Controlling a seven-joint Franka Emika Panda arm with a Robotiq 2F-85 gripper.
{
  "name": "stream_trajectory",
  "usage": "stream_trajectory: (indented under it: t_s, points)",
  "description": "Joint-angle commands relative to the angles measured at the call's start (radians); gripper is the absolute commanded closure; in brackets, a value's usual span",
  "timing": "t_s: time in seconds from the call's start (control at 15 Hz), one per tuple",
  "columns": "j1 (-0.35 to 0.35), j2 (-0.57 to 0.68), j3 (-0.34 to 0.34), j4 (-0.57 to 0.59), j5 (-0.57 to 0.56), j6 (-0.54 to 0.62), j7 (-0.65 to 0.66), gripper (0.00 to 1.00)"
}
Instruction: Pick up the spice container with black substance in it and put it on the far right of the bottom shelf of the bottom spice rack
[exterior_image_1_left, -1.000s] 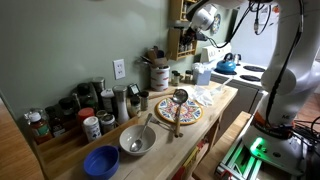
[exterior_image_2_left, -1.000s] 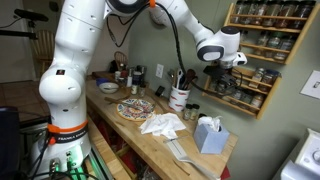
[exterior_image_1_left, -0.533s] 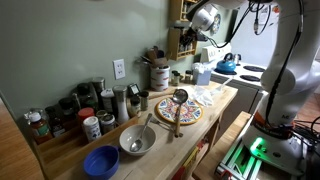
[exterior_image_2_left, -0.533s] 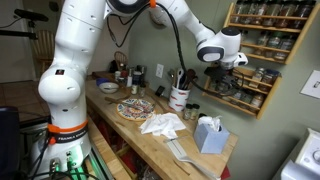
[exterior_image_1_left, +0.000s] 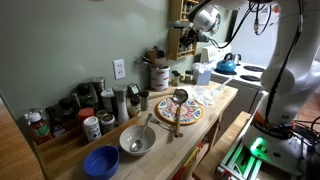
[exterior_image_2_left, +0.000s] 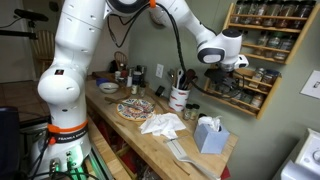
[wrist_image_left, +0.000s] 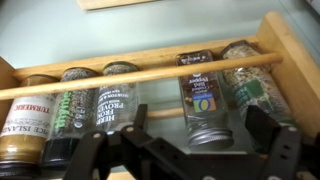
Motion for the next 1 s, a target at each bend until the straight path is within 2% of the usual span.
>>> stream_trajectory:
  t_s: [0.0, 0.53, 0.93]
  points:
    - [-0.009, -0.029, -0.008, -0.034, -0.021, -0.059, 0.011, 0.00]
    - [-0.011, -0.081, -0.055, -0.079, -0.078, -0.173, 0.025, 0.00]
    - [0.017, -0.251, -0.092, -0.181, -0.223, -0.298, 0.134, 0.00]
